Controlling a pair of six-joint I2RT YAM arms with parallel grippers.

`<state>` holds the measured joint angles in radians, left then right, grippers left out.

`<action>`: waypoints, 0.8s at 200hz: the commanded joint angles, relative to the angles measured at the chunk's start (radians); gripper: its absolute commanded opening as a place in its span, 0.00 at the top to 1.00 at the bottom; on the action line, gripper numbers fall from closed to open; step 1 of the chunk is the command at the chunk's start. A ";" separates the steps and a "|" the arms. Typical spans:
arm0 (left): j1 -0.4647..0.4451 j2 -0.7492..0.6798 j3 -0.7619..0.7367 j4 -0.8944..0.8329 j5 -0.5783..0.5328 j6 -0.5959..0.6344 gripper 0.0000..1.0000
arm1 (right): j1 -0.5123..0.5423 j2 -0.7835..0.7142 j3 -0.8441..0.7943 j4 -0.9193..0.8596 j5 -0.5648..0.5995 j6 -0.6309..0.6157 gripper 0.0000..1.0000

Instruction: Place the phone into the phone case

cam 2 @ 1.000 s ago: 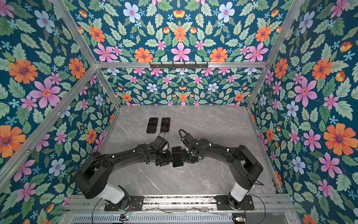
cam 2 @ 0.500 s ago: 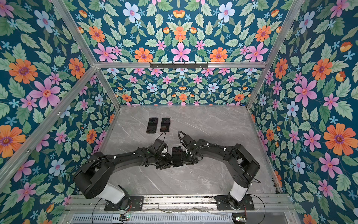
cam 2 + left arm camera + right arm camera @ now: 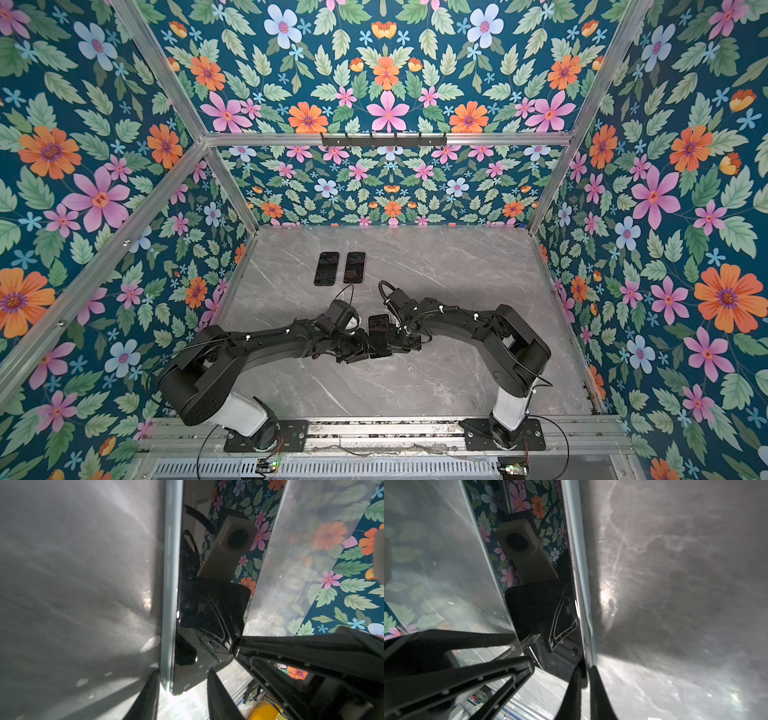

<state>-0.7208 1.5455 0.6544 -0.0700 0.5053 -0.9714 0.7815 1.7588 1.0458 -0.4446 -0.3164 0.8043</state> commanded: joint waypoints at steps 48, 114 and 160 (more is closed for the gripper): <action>-0.002 0.002 -0.038 0.047 -0.002 -0.033 0.61 | 0.017 0.040 -0.020 0.070 -0.083 0.029 0.94; -0.003 -0.001 -0.050 0.063 0.000 -0.039 0.66 | 0.022 0.052 -0.026 0.067 -0.076 0.039 0.94; -0.002 -0.073 -0.024 -0.137 -0.069 0.013 0.65 | 0.015 -0.081 0.035 -0.131 0.083 -0.021 0.89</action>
<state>-0.7238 1.5112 0.6109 -0.0368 0.5011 -1.0077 0.8021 1.7420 1.0542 -0.4385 -0.3614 0.8196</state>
